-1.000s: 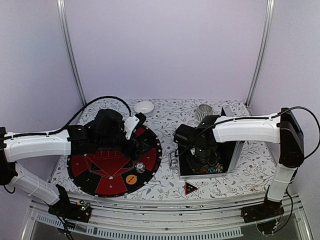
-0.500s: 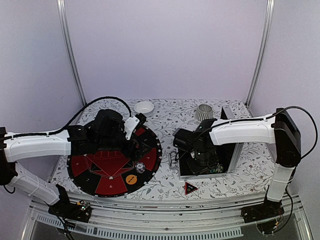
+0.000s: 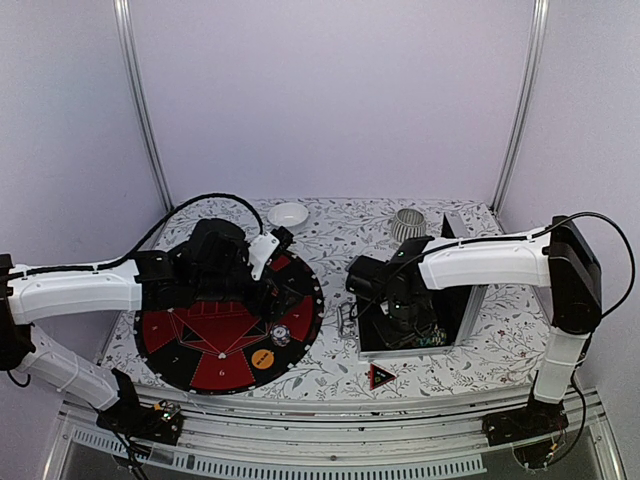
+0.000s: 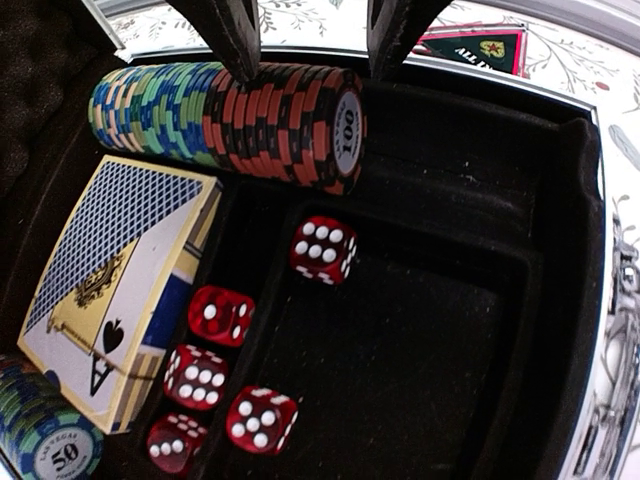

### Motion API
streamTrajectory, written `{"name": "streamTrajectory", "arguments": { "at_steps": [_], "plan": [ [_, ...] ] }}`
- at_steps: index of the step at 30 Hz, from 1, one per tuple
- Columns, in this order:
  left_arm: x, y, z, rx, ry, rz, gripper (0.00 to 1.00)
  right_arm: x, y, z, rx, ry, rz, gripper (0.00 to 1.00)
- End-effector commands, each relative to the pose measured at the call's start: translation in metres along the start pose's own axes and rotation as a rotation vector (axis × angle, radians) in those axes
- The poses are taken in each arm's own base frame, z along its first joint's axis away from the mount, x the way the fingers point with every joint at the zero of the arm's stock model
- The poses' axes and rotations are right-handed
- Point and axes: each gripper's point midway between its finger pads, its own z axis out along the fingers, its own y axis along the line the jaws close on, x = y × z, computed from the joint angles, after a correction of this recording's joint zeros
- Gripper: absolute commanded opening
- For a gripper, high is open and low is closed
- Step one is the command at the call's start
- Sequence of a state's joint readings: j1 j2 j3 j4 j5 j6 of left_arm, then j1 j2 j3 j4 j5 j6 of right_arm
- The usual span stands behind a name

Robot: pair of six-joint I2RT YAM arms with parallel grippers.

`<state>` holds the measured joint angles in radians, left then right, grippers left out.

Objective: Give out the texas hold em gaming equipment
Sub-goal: Pick up the pile of poker chips from the chip case.

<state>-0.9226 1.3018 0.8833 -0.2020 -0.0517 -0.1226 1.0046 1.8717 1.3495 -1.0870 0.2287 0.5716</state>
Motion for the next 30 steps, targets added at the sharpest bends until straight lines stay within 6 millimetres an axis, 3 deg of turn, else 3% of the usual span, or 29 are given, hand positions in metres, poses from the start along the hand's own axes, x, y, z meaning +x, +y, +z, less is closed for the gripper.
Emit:
{"name": "streamTrajectory", "arguments": {
  "at_steps": [1, 12, 18, 30],
  "plan": [
    [0.004, -0.002, -0.002, 0.014, 0.006, 0.007, 0.95, -0.020, -0.005, 0.000, 0.034, -0.059, 0.028, 0.39],
    [0.008, 0.001, -0.003, 0.001, 0.012, 0.006, 0.95, -0.014, 0.008, 0.010, -0.016, -0.028, 0.021, 0.39],
    [0.009, 0.000, -0.003, 0.003, 0.012, 0.008, 0.95, -0.015, 0.020, 0.005, -0.068, -0.042, 0.017, 0.39],
    [0.011, 0.001, -0.005, 0.003, 0.013, 0.006, 0.95, -0.009, 0.004, 0.014, 0.026, -0.017, 0.008, 0.39]
  ]
}}
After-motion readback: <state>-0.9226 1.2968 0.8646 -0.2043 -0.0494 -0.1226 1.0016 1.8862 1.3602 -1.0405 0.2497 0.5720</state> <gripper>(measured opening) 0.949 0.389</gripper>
